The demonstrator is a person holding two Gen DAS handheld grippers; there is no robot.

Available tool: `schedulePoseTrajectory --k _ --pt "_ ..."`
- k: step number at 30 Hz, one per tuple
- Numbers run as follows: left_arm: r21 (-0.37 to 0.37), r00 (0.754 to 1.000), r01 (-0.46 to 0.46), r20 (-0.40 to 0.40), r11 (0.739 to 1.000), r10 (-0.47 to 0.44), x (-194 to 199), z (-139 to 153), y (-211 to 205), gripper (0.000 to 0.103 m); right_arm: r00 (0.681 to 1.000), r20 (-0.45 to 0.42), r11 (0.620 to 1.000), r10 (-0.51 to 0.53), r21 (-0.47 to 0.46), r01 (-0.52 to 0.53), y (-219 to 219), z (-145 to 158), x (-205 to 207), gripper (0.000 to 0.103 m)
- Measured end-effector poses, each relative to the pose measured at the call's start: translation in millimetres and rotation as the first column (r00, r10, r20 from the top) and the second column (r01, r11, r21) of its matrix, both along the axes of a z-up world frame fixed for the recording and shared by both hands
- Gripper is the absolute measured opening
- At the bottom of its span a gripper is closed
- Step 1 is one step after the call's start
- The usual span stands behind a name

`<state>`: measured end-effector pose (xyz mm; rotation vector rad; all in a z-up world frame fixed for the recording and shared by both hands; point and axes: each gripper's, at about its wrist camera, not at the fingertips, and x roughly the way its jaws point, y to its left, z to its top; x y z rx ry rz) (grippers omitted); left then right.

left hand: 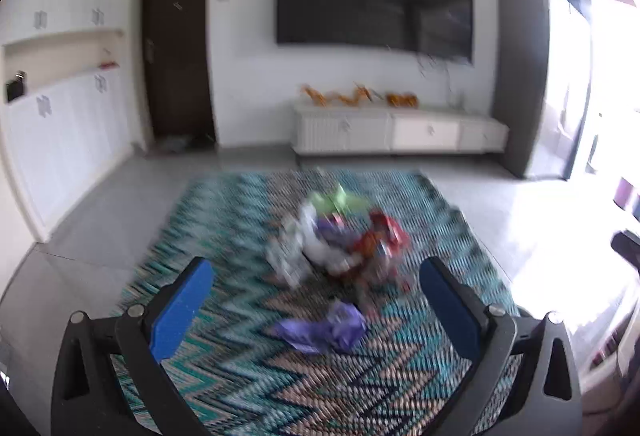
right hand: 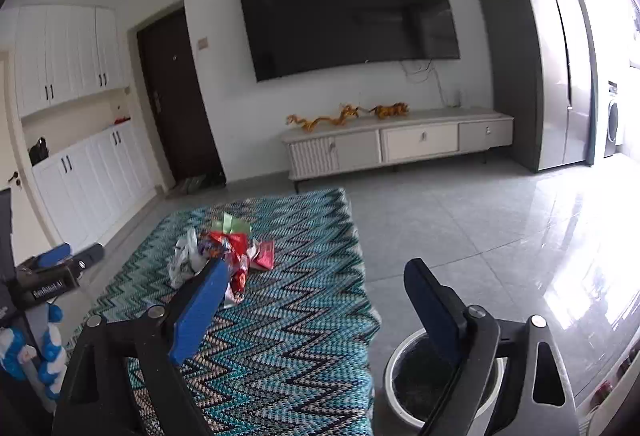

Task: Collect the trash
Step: 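Move both tools toward the trash pile on the zigzag rug, then grasp the red snack wrapper with the right tool while the left tool grasps the purple bag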

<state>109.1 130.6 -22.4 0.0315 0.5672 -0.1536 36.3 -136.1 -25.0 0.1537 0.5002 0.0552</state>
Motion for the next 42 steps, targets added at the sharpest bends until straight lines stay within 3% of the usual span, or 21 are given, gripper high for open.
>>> schedulePoseTrajectory --k 5,7,11,19,23,26,28,31,42 --pt "0.032 0.988 0.118 -0.103 0.993 -0.114 16.6 -47.0 -19.0 0.101 0.995 -0.087 0.999 0.053 0.004 -0.053 14.4 -25.2 33.7 0.073" --pt "0.034 0.981 0.143 -0.140 0.989 -0.137 25.3 -61.2 -24.0 0.094 0.990 -0.118 0.997 0.074 0.004 -0.074 22.7 -35.2 47.4 0.067" --pt "0.028 0.966 0.163 -0.209 0.986 -0.153 44.5 -87.4 -28.8 0.089 0.970 -0.187 0.988 0.153 0.027 -0.150 40.6 -59.7 73.9 0.059" --pt "-0.011 0.941 0.170 -0.294 0.985 -0.165 73.7 -122.3 -20.7 0.073 0.896 -0.302 0.945 0.326 0.101 -0.310 87.4 -103.6 133.6 0.047" --pt "-0.022 0.937 0.169 -0.308 0.985 -0.167 79.6 -131.2 -17.8 0.066 0.865 -0.344 0.930 0.366 0.099 -0.354 104.4 -122.0 158.0 0.040" --pt "-0.044 0.937 0.163 -0.307 0.986 -0.169 82.2 -132.9 -13.6 0.054 0.850 -0.372 0.925 0.374 0.082 -0.371 114.1 -135.2 172.7 0.018" --pt "-0.064 0.937 0.158 -0.305 0.985 -0.170 84.0 -132.7 -10.3 0.043 0.845 -0.383 0.924 0.373 0.073 -0.374 118.1 -140.6 178.7 0.016" --pt "-0.099 0.939 0.150 -0.297 0.984 -0.173 82.7 -130.6 -4.4 0.040 0.846 -0.382 0.924 0.371 0.064 -0.377 115.8 -139.9 174.7 0.009" --pt "-0.115 0.952 0.170 -0.236 0.979 -0.193 50.0 -105.9 -7.3 0.036 0.851 -0.357 0.920 0.385 0.076 -0.384 89.7 -114.3 115.6 0.009"
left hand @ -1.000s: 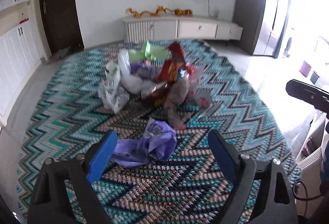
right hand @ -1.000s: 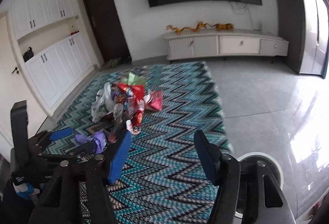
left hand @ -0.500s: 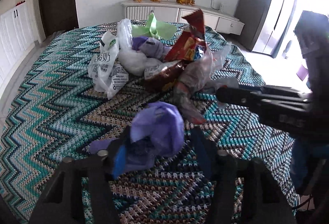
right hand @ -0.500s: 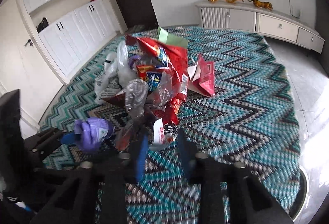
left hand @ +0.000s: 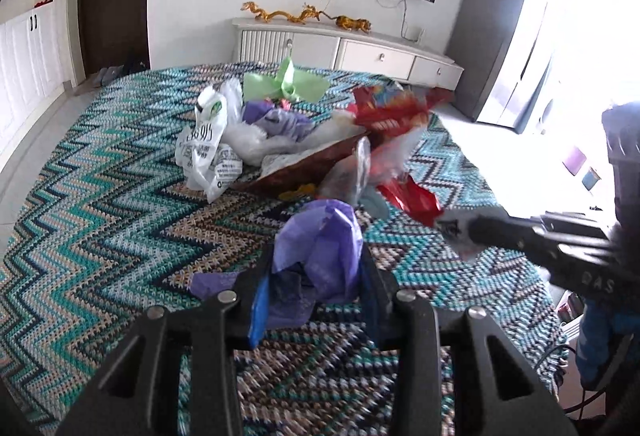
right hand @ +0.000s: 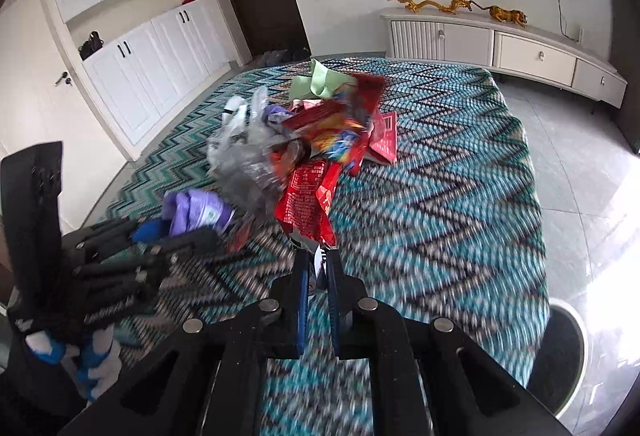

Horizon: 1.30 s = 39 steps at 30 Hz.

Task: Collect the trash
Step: 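Grasp the red snack wrapper with the right tool while the left tool grasps the purple bag, then carry the red wrapper and purple bag over the white trash bin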

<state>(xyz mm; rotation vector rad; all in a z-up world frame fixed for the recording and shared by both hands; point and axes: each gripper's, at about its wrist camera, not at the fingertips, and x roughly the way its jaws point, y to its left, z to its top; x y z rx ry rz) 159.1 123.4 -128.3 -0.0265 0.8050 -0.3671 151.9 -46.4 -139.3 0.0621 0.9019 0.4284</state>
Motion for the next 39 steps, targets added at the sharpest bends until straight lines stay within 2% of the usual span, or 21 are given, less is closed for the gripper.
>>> schedulePoseTrajectory --k 5,12,18,24,30,35,39 --pt "-0.013 0.999 -0.010 0.034 1.000 0.011 -16.3 17.5 2.5 0.036 1.000 0.010 1.000 0.016 0.020 -0.016 -4.3 13.7 -26.9 0.008" --pt "-0.010 0.994 -0.013 0.104 1.000 0.014 -47.4 52.4 -0.8 0.035 0.996 0.087 0.999 -0.001 0.048 -0.003 -13.5 39.5 -64.7 0.008" --pt "0.009 0.983 0.028 0.182 1.000 -0.029 -72.1 85.3 -28.0 0.035 0.984 0.164 0.995 -0.067 0.084 0.054 -44.6 63.5 -97.5 0.008" --pt "0.040 0.970 0.126 0.205 0.991 -0.131 -86.7 99.5 -83.1 0.035 0.960 0.208 0.979 -0.189 0.119 0.167 -101.6 76.5 -130.0 0.008" --pt "0.079 0.955 0.239 0.163 0.968 -0.249 -82.0 95.9 -154.3 0.036 0.925 0.180 0.939 -0.335 0.149 0.310 -167.7 63.8 -136.9 0.008" --pt "0.094 0.942 0.314 0.092 0.945 -0.323 -63.0 79.4 -211.5 0.037 0.899 0.109 0.900 -0.423 0.163 0.404 -210.4 35.8 -131.0 0.008" --pt "0.073 0.936 0.351 0.009 0.934 -0.352 -41.4 57.8 -251.8 0.038 0.879 0.032 0.872 -0.475 0.149 0.466 -238.3 6.4 -122.7 0.008"
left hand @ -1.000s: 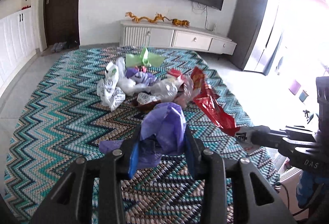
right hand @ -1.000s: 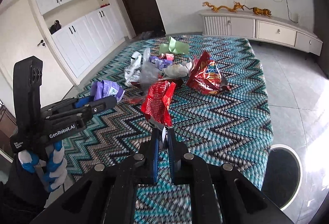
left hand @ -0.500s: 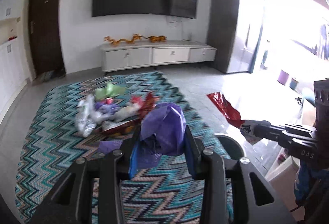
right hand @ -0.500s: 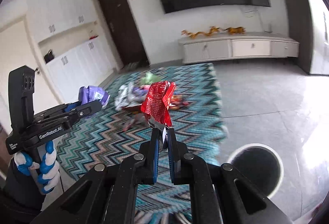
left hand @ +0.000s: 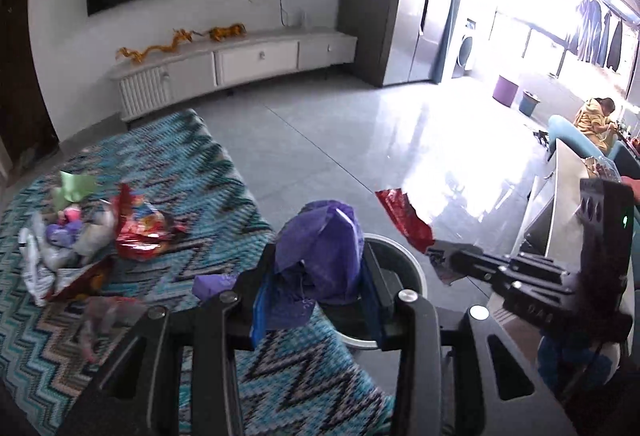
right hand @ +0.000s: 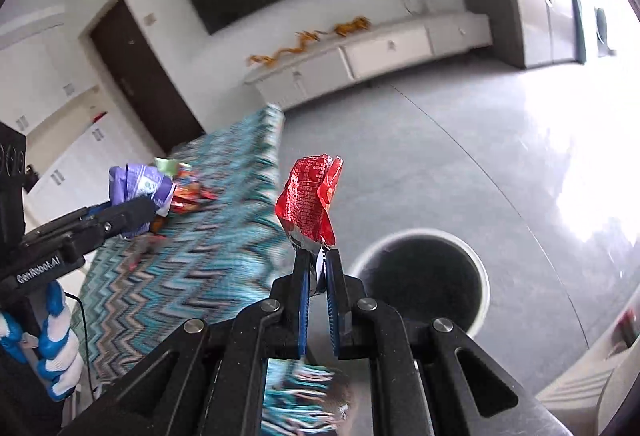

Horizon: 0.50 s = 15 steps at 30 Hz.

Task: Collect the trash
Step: 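Carry the red wrapper and purple bag over the white trash bin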

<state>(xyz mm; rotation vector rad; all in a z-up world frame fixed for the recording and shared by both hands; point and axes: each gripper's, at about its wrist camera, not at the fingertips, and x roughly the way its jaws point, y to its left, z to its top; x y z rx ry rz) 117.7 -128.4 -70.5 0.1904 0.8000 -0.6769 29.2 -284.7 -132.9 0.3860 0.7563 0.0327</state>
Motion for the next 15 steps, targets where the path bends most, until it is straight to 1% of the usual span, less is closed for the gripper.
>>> schedulePoseTrajectory --k 6,11,14,15 --pt "0.008 0.992 0.057 -0.109 0.998 -0.055 32.4 -35.4 -46.6 0.038 0.995 -0.092 0.999 -0.042 0.027 0.044 -29.0 -34.6 14.7 0.008" --pt "0.006 0.981 0.103 -0.164 0.995 -0.101 47.7 -54.8 -78.2 0.039 0.985 -0.158 0.996 -0.069 0.046 0.077 -50.5 -57.6 30.7 0.008" --pt "-0.016 0.969 0.120 -0.218 0.993 -0.121 60.7 -68.0 -93.9 0.043 0.977 -0.197 0.994 -0.083 0.055 0.096 -59.6 -72.3 36.7 0.011" --pt "-0.026 0.964 0.120 -0.235 0.992 -0.123 65.1 -70.5 -97.2 0.050 0.972 -0.214 0.992 -0.094 0.058 0.108 -63.7 -78.8 38.5 0.011"
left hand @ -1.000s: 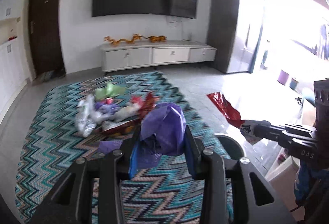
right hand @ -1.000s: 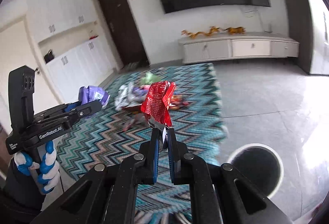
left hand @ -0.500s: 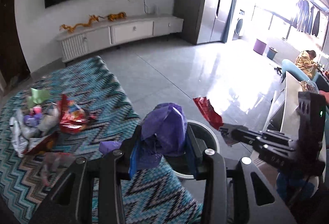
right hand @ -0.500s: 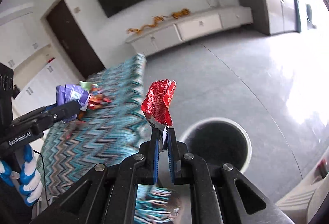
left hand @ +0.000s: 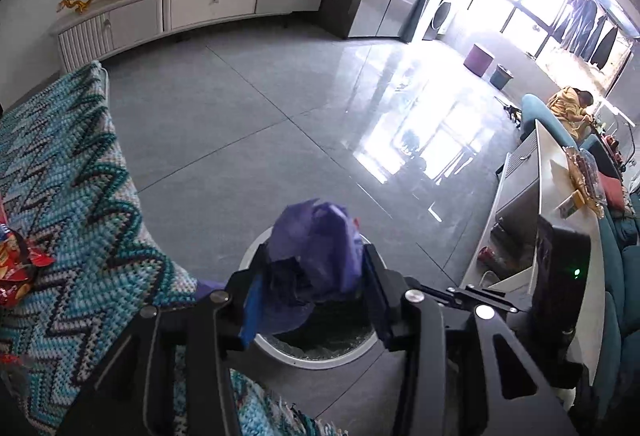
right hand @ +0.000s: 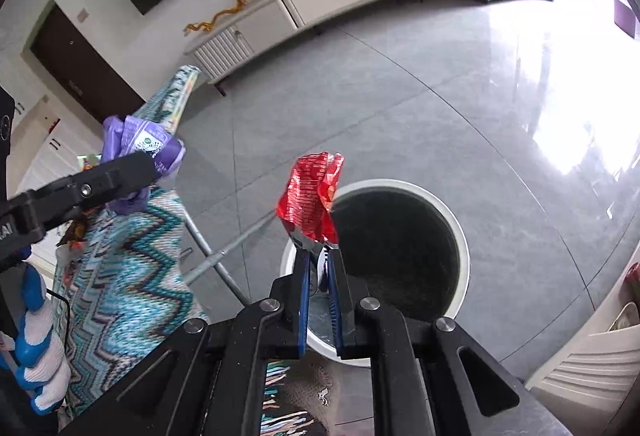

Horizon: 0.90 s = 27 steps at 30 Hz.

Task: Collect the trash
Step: 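Carry the red wrapper and purple bag over the white trash bin, then open the left tool over the bin while the right tool opens, dropping both items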

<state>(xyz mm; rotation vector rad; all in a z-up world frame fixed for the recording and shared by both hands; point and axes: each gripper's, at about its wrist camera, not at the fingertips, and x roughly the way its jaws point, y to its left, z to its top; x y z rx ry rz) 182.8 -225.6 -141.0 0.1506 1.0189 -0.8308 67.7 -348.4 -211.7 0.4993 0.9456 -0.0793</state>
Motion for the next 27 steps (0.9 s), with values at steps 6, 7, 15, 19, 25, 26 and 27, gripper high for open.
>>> schedulePoseTrajectory --k 6,7,15,19,25,26,27 --pt "-0.038 0.997 -0.001 -0.073 0.999 -0.002 18.4 -14.4 -12.2 0.064 0.997 -0.049 0.998 -0.056 0.004 0.056 -15.6 -13.9 3.6 0.032" --pt "-0.039 0.997 0.001 -0.075 0.999 -0.004 19.1 -15.5 -13.1 0.065 0.996 -0.054 0.998 -0.064 0.002 0.064 -18.7 -14.7 2.5 0.032" --pt "-0.050 0.999 0.006 -0.047 0.999 -0.008 11.8 -9.0 -6.5 0.065 0.996 -0.045 0.997 -0.072 -0.007 0.072 -17.6 -5.0 1.2 0.033" --pt "-0.048 1.000 -0.003 -0.007 0.999 0.002 5.4 3.8 6.9 0.065 0.997 -0.026 0.997 -0.072 -0.009 0.071 -14.6 4.6 0.3 0.034" --pt "-0.068 0.998 -0.027 0.061 0.997 0.031 -10.6 31.2 28.5 0.066 0.997 0.021 0.997 -0.076 -0.028 0.076 -6.2 30.1 -7.9 0.039" --pt "-0.074 0.996 -0.034 0.076 0.997 0.040 -13.5 36.7 34.0 0.067 0.996 0.033 0.996 -0.077 -0.033 0.078 -4.6 35.6 -10.6 0.039" --pt "-0.079 0.995 -0.040 0.088 0.996 0.047 -15.7 42.4 38.4 0.070 0.996 0.041 0.996 -0.079 -0.037 0.080 -3.0 39.9 -12.7 0.039"
